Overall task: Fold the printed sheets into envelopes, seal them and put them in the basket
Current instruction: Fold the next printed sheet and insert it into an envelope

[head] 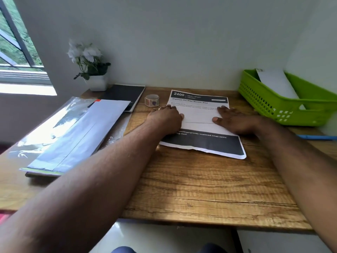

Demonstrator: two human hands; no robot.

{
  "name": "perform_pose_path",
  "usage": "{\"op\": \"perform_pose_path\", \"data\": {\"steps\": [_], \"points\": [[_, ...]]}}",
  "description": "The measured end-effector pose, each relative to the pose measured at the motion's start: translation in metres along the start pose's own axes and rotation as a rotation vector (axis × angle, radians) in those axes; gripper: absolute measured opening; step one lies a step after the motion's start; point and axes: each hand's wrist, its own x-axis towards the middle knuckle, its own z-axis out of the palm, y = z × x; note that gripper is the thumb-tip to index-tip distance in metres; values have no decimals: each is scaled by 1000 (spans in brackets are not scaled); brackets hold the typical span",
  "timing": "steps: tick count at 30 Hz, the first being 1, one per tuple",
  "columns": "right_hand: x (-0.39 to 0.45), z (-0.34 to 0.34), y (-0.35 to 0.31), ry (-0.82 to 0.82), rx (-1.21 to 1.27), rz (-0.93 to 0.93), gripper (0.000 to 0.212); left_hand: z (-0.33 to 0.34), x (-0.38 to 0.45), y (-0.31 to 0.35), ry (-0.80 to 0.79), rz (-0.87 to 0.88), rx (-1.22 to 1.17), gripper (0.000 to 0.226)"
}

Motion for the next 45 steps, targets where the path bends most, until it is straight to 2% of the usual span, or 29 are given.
{"op": "perform_pose_path", "data": {"steps": [3,5,7,9,11,12,14,16,17,21,24,26,28,30,32,33,34,36,37,39,41,42,44,45], "points": [[-4,-2,-4,45,27,6,83,-10,-6,-1,82,22,-9,42],[-9,-7,-11,162,15,-34,80,-21,-9,-7,230,26,-70,34],[-13,-11,-20,306,-48,-103,84,-35,-11,-19,382,-20,-131,26],[-14,-11,-31,338,-56,-199,86,-47,-11,-41,464,-118,-129,24],[-15,-4,-43,279,11,-290,86,-55,-9,-72,404,-241,-49,34],[-16,-1,-49,245,27,-325,86,-57,-4,-89,327,-314,-10,47],[-15,2,-57,200,35,-378,86,-55,2,-122,162,-466,-11,86],[-16,2,-62,173,24,-406,85,-53,-1,-138,75,-541,-117,119],[-16,3,-64,160,19,-414,84,-54,-5,-139,51,-541,-172,121],[-21,2,-65,146,23,-420,82,-54,-14,-133,26,-543,-274,95],[-23,0,-64,159,39,-411,80,-58,-16,-132,172,-556,-265,96],[-25,-2,-64,177,58,-413,80,-72,-22,-127,318,-460,-261,96],[-30,-6,-67,250,98,-462,78,-94,-32,-114,541,-236,-506,92],[-39,-11,-72,346,212,-550,77,-115,-46,-93,786,-23,-999,71],[-52,-15,-82,400,349,-638,77,-121,-48,-82,927,29,-1469,33],[-58,-16,-87,421,402,-682,80,-118,-46,-81,934,8,-1660,30],[-64,-16,-93,446,440,-730,85,-113,-41,-84,930,-26,-1827,38],[-68,-13,-100,533,470,-839,88,-99,-26,-93,935,-128,-2064,78],[-67,-10,-100,596,470,-885,82,-92,-21,-96,931,-207,-2127,92],[-62,-6,-99,753,472,-922,59,-78,-5,-99,856,-284,-2203,105],[-57,-6,-94,878,466,-912,40,-69,-2,-88,629,-273,-2281,113],[-54,-5,-92,900,465,-897,36,-64,-5,-80,504,-210,-2269,110],[-49,-5,-87,893,461,-869,35,-55,-13,-57,280,-108,-2219,95],[-47,-5,-85,866,460,-864,35,-50,-13,-47,176,-89,-2194,97]]}}
